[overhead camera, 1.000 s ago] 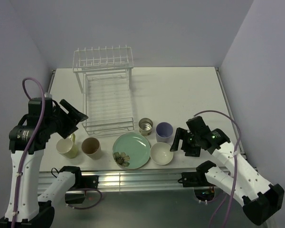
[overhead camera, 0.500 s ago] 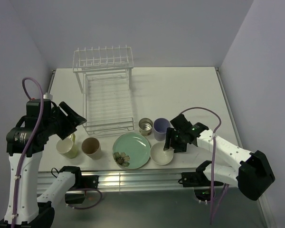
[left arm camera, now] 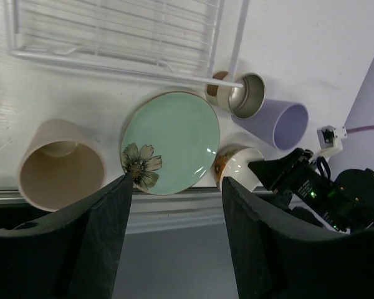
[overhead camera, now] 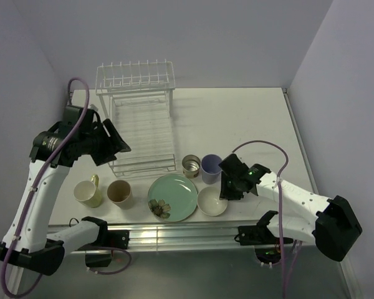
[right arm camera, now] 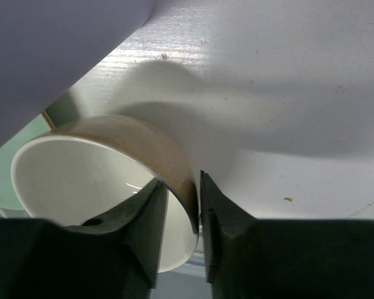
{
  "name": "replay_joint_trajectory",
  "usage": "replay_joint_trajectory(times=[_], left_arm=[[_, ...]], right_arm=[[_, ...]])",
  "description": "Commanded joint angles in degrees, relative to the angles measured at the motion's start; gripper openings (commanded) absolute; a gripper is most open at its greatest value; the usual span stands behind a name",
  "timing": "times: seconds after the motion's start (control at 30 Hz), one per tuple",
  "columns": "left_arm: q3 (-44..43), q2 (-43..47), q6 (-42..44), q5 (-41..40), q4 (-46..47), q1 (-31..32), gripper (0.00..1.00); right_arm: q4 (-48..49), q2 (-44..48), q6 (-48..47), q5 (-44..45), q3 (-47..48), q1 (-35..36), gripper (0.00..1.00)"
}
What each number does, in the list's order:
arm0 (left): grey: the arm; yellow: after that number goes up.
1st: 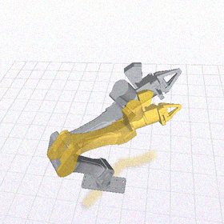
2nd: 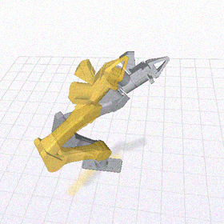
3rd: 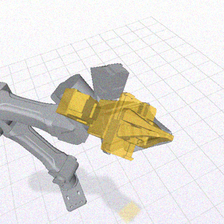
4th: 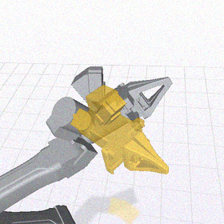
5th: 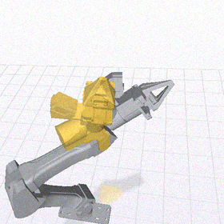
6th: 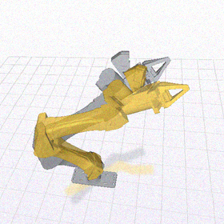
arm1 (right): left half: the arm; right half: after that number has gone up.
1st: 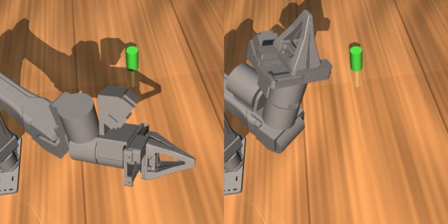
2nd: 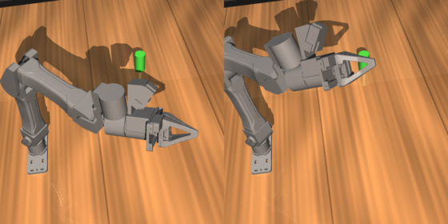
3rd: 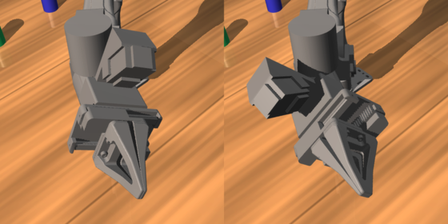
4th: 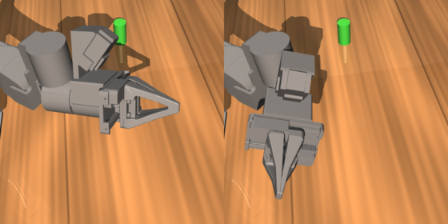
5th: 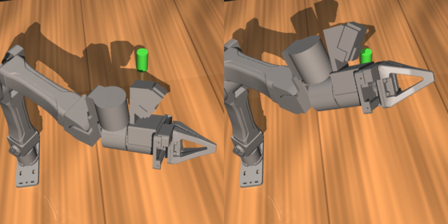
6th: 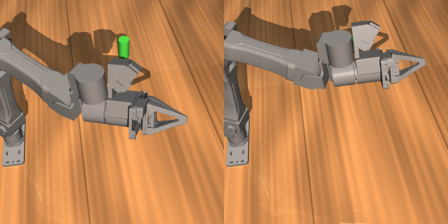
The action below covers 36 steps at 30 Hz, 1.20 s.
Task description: Load the mixed dishes into the dish rack
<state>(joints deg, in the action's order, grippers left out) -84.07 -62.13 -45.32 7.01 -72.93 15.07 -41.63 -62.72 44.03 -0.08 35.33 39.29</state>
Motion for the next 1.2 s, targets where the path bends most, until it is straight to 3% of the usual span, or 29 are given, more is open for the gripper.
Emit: replay_joint_trajectory(times=[0.0, 0.1, 0.23, 0.53, 0.73, 0.97, 1.17], left_arm=[[-3.2, -1.85, -1.7, -1.9, 3.75, 4.78, 0.65], [-5.13, -4.66, -2.32, -2.7, 4.72, 8.39, 0.65], [-7.24, -7.57, -2.14, -3.23, 4.99, 11.55, 0.66], [-7.07, -9.77, -1.88, -3.13, 5.34, 17.17, 0.65], [-5.31, -9.68, -2.23, -1.21, 8.05, 22.1, 0.65], [-5.92, -12.66, -1.18, 0.12, 9.12, 27.89, 0.65], [-8.03, -15.65, 0.23, -2.61, 6.48, 31.86, 0.65]], right_arm=[[-0.56, 1.2, 1.41, 4.29, -0.44, 2.37, 0.33], [-0.82, 0.32, 2.46, 5.52, -0.61, 4.48, 0.27], [-2.14, 0.05, 4.21, 7.19, 0.0, 6.76, 0.0], [-12.33, 6.55, 9.31, 12.29, 4.56, 13.88, 0.0], [-21.38, 9.9, 10.2, 15.63, 13.43, 16.26, 0.0], [-26.48, 0.77, 3.44, 19.41, 34.76, 18.1, 0.0], [-24.99, -6.79, -0.35, 18.36, 45.33, 19.07, 0.0]])
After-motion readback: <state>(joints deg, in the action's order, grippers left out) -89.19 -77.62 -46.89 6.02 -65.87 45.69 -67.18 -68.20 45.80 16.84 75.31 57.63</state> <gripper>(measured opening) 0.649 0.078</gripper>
